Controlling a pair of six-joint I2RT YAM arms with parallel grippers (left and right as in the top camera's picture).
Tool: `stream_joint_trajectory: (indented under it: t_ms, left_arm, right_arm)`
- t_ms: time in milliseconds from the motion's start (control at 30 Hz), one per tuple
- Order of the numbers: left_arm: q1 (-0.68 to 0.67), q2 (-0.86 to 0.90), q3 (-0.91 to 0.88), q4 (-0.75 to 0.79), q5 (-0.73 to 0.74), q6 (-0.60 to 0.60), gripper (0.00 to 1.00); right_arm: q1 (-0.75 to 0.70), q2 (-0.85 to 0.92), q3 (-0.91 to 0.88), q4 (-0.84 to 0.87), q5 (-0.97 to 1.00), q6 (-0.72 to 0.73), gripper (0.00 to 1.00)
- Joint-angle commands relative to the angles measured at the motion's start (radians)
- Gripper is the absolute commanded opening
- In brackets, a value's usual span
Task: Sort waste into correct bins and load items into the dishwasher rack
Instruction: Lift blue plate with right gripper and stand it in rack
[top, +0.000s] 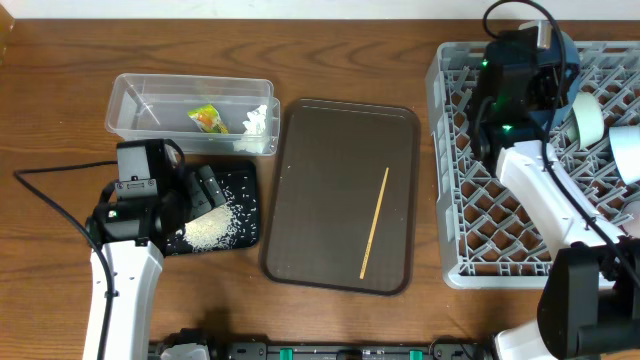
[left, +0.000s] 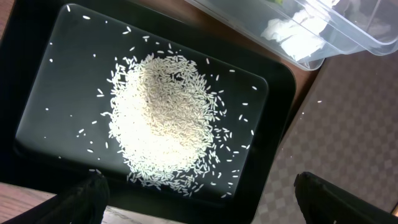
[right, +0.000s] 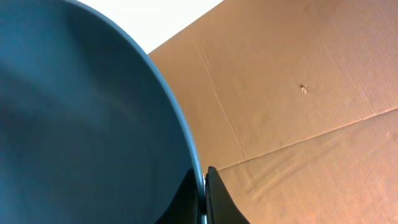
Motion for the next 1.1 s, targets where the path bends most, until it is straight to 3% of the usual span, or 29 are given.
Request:
stream_joint_trajectory:
  t_ms: [0, 133, 233, 300, 500, 833, 1067]
  left_arm:
    - [0.003, 0.002, 0.009, -0.003, -0.012, -0.001, 0.98]
    - [0.003, 0.002, 0.009, -0.003, -0.012, -0.001, 0.98]
    - [0.003, 0.002, 0.009, -0.003, -0.012, -0.001, 0.98]
    - [0.003, 0.002, 0.009, -0.003, -0.012, -0.001, 0.98]
    - [0.003, 0.002, 0.009, -0.003, -0.012, -0.001, 0.98]
    - [0.003, 0.002, 0.009, -0.003, -0.012, -0.001, 0.98]
    - [0.003, 0.002, 0.009, -0.003, -0.012, -0.001, 0.98]
  right_arm:
    - [0.027, 0.018, 0.006, -0.009, -0.004, 0.0, 0.01]
    - [0.051, 0.018, 0.006, -0.025, -0.004, 0.0, 0.02]
    - [0.076, 0.018, 0.006, -0.073, -0.004, 0.018, 0.08]
    - [0.097, 0.018, 0.006, -0.125, -0.004, 0.072, 0.13]
    - [0.145, 0.018, 0.006, -0.264, -0.003, 0.18, 0.18]
    - [0.149, 0.008, 0.006, -0.254, 0.085, 0.18, 0.5]
    - [0.153, -0.106, 0.006, -0.241, 0.034, 0.216, 0.64]
